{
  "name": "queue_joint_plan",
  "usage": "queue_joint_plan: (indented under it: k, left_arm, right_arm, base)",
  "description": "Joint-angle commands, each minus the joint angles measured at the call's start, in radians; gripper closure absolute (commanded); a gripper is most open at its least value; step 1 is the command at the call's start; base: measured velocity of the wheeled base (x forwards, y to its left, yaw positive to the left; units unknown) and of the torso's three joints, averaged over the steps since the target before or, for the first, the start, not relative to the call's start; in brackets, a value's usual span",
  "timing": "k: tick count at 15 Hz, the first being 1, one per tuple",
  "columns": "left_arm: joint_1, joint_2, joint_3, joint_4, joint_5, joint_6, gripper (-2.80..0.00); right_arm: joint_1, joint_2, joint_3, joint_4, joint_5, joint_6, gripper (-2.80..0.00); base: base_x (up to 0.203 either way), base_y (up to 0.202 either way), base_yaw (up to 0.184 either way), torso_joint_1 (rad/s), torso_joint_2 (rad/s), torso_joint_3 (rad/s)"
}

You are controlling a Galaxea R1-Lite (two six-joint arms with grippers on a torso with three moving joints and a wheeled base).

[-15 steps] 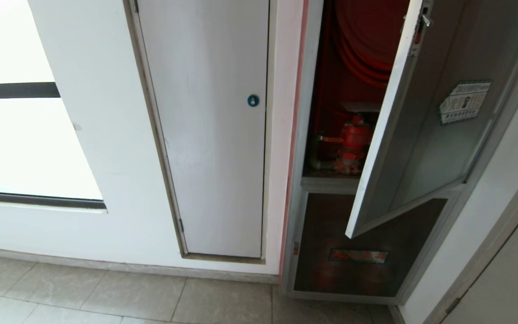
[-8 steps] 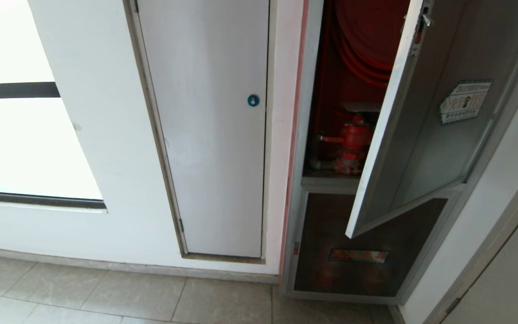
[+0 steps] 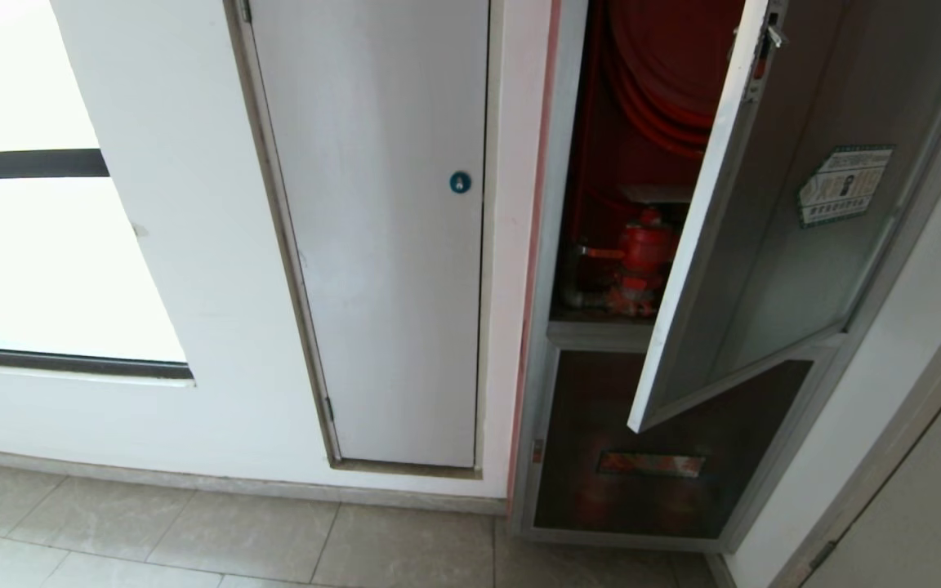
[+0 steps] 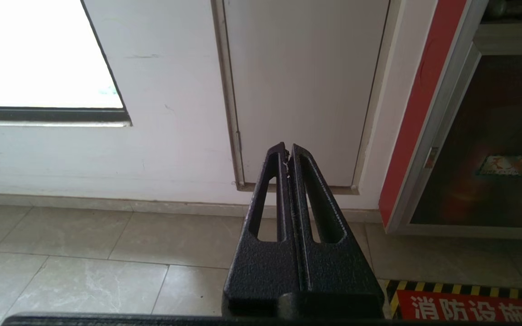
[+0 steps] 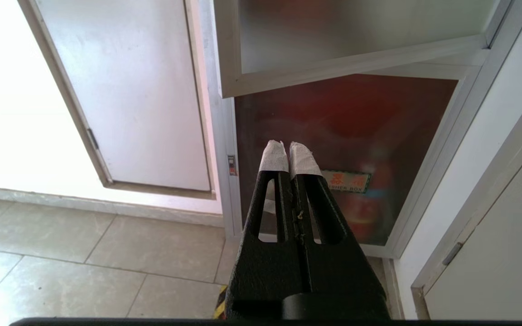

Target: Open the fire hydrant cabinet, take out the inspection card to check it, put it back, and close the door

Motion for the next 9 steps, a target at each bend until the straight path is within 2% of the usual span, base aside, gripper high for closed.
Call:
queue_joint_plan:
  k: [1, 9]
  left_arm:
    - [0.000, 0.001, 0.006, 0.000, 0.000, 0.000, 0.00]
    - [0.000, 0.001, 0.006, 0.000, 0.000, 0.000, 0.00]
  right_arm:
    - [0.000, 0.001, 0.000, 0.000, 0.000, 0.000, 0.00]
    - [0.000, 0.001, 0.000, 0.001, 0.000, 0.000, 0.00]
  base:
    - [0.000, 0.000, 0.000, 0.000, 0.00, 0.000]
    - [0.000, 0.000, 0.000, 0.000, 0.00, 0.000]
